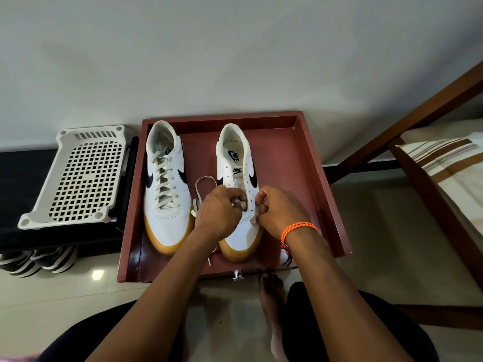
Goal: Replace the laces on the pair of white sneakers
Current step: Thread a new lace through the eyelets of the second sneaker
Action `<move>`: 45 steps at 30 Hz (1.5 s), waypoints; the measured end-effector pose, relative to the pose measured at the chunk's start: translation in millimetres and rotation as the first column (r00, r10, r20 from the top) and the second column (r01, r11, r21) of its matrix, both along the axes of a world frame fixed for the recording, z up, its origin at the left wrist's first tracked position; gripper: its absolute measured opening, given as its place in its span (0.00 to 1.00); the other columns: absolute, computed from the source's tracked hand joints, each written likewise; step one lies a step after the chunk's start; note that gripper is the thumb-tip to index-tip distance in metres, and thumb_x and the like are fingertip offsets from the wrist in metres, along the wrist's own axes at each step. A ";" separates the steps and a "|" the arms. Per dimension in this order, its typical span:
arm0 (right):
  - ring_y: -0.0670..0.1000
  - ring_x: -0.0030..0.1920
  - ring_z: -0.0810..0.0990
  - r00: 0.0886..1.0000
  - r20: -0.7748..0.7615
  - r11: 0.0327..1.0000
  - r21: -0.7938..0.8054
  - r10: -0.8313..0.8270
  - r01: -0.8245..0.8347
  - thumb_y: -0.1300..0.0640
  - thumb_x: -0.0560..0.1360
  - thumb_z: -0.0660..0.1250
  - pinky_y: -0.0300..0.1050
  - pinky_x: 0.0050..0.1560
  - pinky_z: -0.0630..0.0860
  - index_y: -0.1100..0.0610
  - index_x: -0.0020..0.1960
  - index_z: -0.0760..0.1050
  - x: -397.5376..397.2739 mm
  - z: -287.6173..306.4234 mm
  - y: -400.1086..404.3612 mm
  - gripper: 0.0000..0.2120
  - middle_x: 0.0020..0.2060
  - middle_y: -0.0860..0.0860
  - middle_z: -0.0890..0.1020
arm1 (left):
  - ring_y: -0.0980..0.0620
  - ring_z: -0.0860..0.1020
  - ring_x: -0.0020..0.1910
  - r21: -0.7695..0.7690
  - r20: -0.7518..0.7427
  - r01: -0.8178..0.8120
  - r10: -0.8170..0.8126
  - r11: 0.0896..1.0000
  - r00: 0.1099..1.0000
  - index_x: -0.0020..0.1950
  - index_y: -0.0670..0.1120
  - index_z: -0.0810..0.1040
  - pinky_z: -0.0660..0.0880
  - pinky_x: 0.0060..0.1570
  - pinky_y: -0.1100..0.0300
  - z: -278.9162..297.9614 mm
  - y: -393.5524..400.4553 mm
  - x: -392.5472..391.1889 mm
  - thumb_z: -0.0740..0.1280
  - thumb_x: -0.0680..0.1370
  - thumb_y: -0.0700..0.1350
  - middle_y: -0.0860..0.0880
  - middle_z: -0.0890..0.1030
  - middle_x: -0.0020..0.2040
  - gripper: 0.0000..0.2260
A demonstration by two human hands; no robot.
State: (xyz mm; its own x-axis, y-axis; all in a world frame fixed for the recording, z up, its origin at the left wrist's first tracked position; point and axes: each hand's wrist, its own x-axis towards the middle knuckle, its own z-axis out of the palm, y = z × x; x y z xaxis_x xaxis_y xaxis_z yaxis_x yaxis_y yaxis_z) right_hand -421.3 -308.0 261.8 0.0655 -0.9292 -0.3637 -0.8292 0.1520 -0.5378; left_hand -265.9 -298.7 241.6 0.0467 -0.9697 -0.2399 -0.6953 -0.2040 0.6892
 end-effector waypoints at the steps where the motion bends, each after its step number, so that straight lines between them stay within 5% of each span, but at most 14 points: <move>1: 0.55 0.48 0.83 1.000 -0.001 1.000 -0.003 0.005 -0.005 0.56 0.68 0.84 0.52 0.52 0.82 0.48 0.49 0.76 -0.4 0.8 0.6 0.18 0.45 0.48 0.84 | 0.49 0.82 0.47 -0.005 -0.005 -0.003 0.003 1.000 1.000 0.41 0.57 0.81 0.77 0.45 0.56 -1.1 0.3 0.0 0.71 0.81 0.42 0.52 0.81 0.48 0.12; 11: 0.55 0.48 0.82 0.998 -0.053 0.998 -0.042 0.040 -0.042 0.60 0.71 0.80 0.45 0.46 0.76 0.49 0.49 0.77 3.8 3.2 4.3 0.14 0.45 0.48 0.83 | 0.51 0.80 0.51 -0.011 -0.029 -0.076 0.076 0.997 0.997 0.49 0.48 0.88 0.74 0.48 0.56 -6.7 3.5 -3.3 0.73 0.81 0.43 0.62 0.74 0.45 0.03; 17: 0.54 0.47 0.81 0.997 -0.066 0.998 -0.038 0.049 -0.052 0.60 0.72 0.79 0.43 0.43 0.72 0.49 0.48 0.75 3.9 2.1 3.9 0.15 0.44 0.48 0.83 | 0.57 0.76 0.43 0.016 -0.097 -0.079 0.080 0.997 0.992 0.48 0.45 0.88 0.68 0.43 0.62 -8.6 3.4 -3.4 0.72 0.82 0.40 0.62 0.74 0.42 0.05; 23: 0.55 0.45 0.81 0.995 -0.076 0.996 -0.052 0.071 -0.075 0.62 0.72 0.78 0.43 0.42 0.70 0.49 0.47 0.74 5.8 2.8 5.5 0.15 0.43 0.49 0.82 | 0.49 0.79 0.52 0.020 -0.042 -0.116 0.117 0.993 0.992 0.49 0.48 0.87 0.80 0.57 0.45 -20.5 1.2 -5.8 0.73 0.81 0.43 0.62 0.73 0.44 0.03; 29: 0.55 0.45 0.80 0.992 -0.084 0.993 -0.068 0.095 -0.101 0.64 0.75 0.74 0.43 0.42 0.68 0.51 0.48 0.73 6.8 7.5 7.6 0.13 0.43 0.50 0.81 | 0.45 0.78 0.57 0.026 -0.045 -0.104 0.105 0.994 0.993 0.50 0.51 0.89 0.77 0.61 0.39 -22.4 1.7 -5.1 0.73 0.81 0.43 0.62 0.71 0.43 0.05; 36: 0.54 0.44 0.81 0.995 -0.075 0.994 -0.080 0.069 -0.075 0.60 0.72 0.79 0.43 0.41 0.70 0.50 0.47 0.75 6.0 8.9 7.1 0.13 0.42 0.47 0.82 | 0.47 0.73 0.60 -0.014 0.052 0.038 -0.038 0.999 0.998 0.53 0.50 0.89 0.74 0.62 0.33 -15.1 5.8 -0.8 0.69 0.80 0.42 0.53 0.70 0.52 0.09; 40: 0.52 0.44 0.81 0.993 -0.094 0.992 -0.101 0.072 -0.081 0.58 0.72 0.80 0.43 0.40 0.71 0.50 0.45 0.75 7.3 10.3 7.2 0.14 0.41 0.46 0.82 | 0.51 0.68 0.60 0.017 0.077 0.164 -0.165 0.986 0.983 0.66 0.50 0.85 0.74 0.65 0.37 -11.8 11.6 10.3 0.76 0.77 0.47 0.55 0.66 0.55 0.17; 45: 0.54 0.42 0.82 0.986 -0.144 0.987 -0.121 0.088 -0.106 0.55 0.74 0.78 0.45 0.41 0.76 0.48 0.34 0.73 5.5 10.0 4.8 0.16 0.39 0.47 0.81 | 0.45 0.72 0.63 -0.002 0.111 0.195 -0.194 0.981 0.975 0.67 0.52 0.85 0.76 0.63 0.39 -7.9 12.0 13.3 0.79 0.75 0.51 0.53 0.67 0.56 0.20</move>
State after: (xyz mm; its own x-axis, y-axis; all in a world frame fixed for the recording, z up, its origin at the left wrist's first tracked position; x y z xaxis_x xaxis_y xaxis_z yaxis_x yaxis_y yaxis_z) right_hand -415.8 -303.2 271.8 0.1149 -0.9604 -0.2540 -0.9043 0.0047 -0.4269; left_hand -252.5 -286.7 233.7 -0.1176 -0.9656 -0.2317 -0.7926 -0.0493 0.6078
